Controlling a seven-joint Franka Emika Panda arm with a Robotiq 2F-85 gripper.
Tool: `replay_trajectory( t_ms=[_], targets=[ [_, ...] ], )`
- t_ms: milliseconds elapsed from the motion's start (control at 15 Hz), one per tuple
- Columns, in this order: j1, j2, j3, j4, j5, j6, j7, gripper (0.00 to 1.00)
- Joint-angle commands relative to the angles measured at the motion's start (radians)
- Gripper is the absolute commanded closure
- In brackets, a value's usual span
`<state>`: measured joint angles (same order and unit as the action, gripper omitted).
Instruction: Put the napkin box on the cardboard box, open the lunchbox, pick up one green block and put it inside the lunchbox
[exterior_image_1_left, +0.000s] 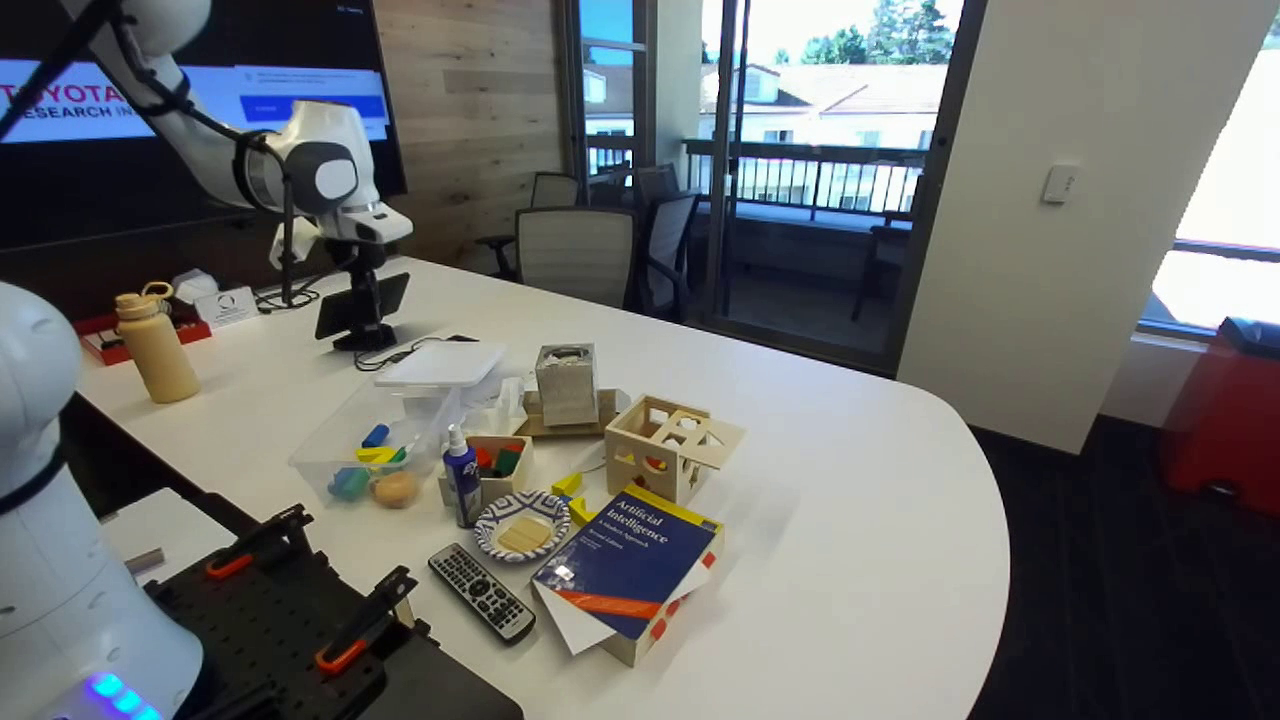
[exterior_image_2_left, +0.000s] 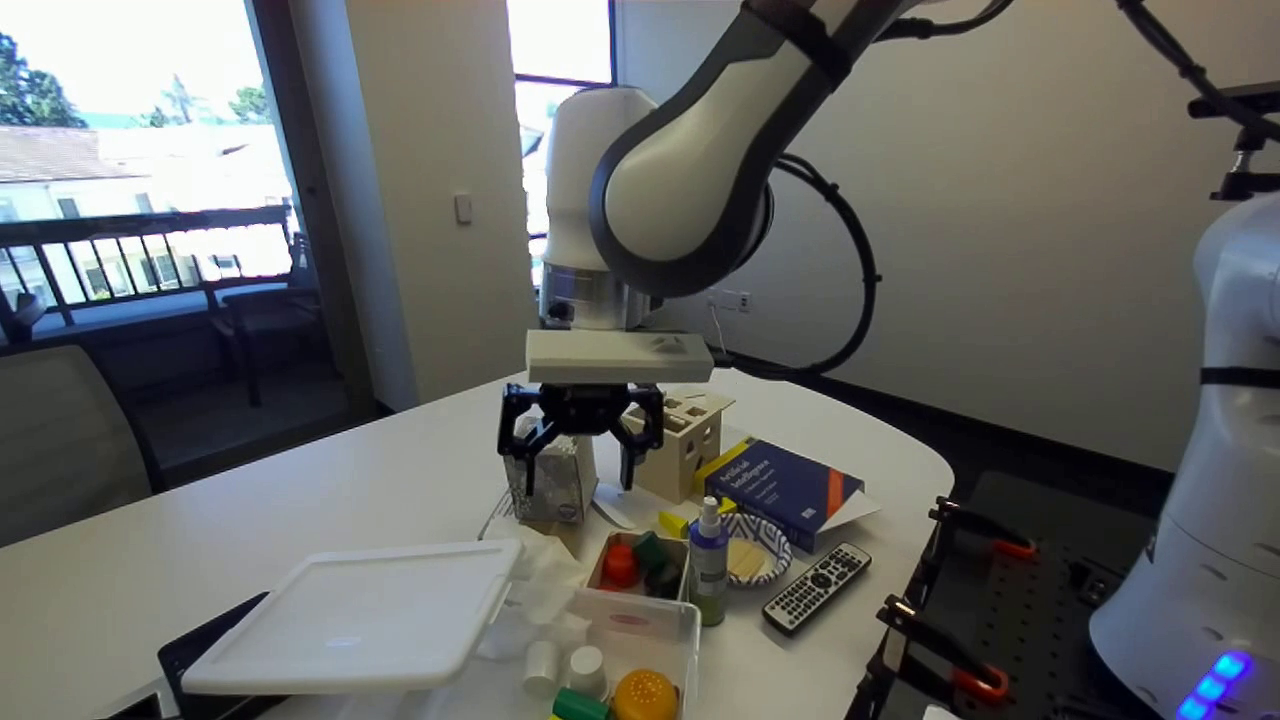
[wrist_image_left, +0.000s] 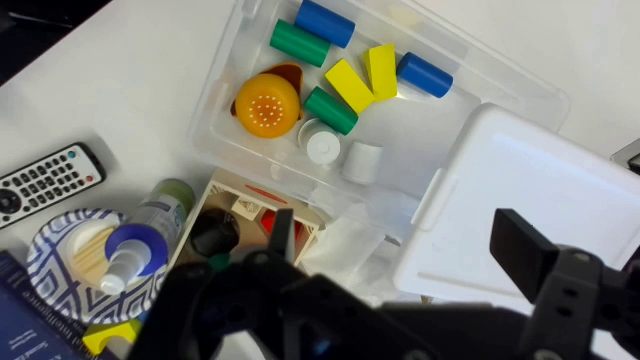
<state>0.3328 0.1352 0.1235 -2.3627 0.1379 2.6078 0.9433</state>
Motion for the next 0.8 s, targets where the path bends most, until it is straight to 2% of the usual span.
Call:
replay_trajectory(
  t_ms=[0, 333, 733],
  targets=[
    [-0.052, -0.096, 0.025, -0.003, 0.011, -0.122, -0.083, 0.0],
    [-0.076, -0.138, 0.036, 0.005, 0.0, -0.194, -0.132, 0.0],
    [-0.085, -0.149, 0.049, 0.0, -0.007, -0.218, -0.158, 0.0]
  ],
)
